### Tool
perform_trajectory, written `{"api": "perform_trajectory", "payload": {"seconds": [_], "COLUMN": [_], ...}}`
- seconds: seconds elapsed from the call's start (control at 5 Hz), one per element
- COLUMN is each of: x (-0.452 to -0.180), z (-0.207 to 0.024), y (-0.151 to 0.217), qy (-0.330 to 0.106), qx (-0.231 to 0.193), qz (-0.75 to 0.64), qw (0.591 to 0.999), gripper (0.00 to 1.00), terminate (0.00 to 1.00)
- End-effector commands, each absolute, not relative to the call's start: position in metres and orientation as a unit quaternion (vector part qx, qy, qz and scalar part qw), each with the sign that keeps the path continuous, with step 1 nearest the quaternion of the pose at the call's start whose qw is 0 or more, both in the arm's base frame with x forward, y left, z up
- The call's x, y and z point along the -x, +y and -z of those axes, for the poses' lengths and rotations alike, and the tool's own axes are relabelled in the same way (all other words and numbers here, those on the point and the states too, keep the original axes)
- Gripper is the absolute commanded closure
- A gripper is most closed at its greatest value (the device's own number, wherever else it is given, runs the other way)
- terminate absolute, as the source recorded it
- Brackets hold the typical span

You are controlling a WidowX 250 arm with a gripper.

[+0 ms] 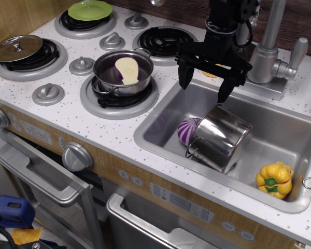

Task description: Flip pot upright in sink

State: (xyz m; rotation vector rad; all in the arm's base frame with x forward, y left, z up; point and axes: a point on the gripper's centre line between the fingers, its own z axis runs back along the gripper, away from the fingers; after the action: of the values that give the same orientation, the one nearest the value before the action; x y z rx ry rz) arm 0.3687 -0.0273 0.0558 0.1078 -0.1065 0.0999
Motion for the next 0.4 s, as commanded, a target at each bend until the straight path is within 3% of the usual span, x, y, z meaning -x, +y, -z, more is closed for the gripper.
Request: {"api": "perform_trajectory", "payload": {"seconds": [0.0,0.2], "x": [-0.3687,-0.3719], "z": [-0.0558,-0.0499], "y": [-0.0273,-0.0263], "qy": [-0.053,-0.057], "qx": [-0.054,0.027], "qz": [-0.050,-0.068], "qw": [0.996,0.996], "gripper": [0.00,0.00], "terminate": [0.00,0.00]}}
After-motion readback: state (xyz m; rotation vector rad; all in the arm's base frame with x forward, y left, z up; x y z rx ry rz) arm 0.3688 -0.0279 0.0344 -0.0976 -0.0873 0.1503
